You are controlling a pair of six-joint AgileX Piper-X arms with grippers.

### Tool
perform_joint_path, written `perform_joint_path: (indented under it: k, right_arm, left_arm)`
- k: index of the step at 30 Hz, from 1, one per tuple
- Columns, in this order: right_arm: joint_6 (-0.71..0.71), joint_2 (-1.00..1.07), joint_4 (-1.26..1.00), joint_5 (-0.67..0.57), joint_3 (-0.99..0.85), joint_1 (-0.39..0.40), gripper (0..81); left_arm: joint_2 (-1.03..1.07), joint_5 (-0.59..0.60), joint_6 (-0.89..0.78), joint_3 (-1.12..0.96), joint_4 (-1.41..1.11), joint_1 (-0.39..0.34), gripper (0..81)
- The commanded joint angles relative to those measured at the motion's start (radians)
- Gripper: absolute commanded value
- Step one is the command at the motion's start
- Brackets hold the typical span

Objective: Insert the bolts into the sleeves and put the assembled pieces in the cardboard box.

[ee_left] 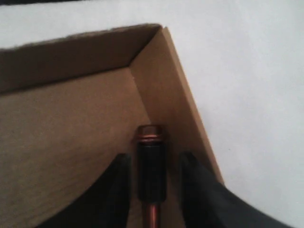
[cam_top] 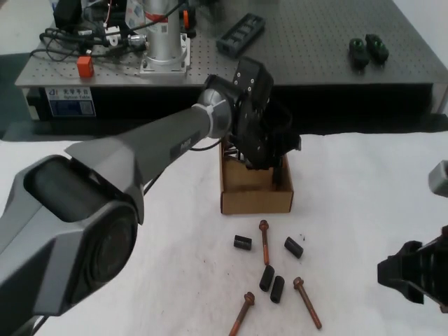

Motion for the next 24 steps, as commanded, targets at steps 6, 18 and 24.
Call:
perform_joint_path:
  k: [6,18,24]
  right_arm:
    - [-0.162,0.380,-0.133,0.056,-0.128,0.124,38.9]
    - [-0.403,0.994,0.074,0.254,-0.675,0.310,38.6]
    - [-0.435,1.126,0.151,0.299,-0.778,0.332,38.6]
  left_arm:
    - [-0.085,0.048,-0.005,-0.023,0.071,0.017,26.7]
    - [-0.328,-0.371,0.265,-0.020,0.418,0.044,23.4]
    - [-0.411,-0.371,0.265,0.112,0.408,0.044,23.0]
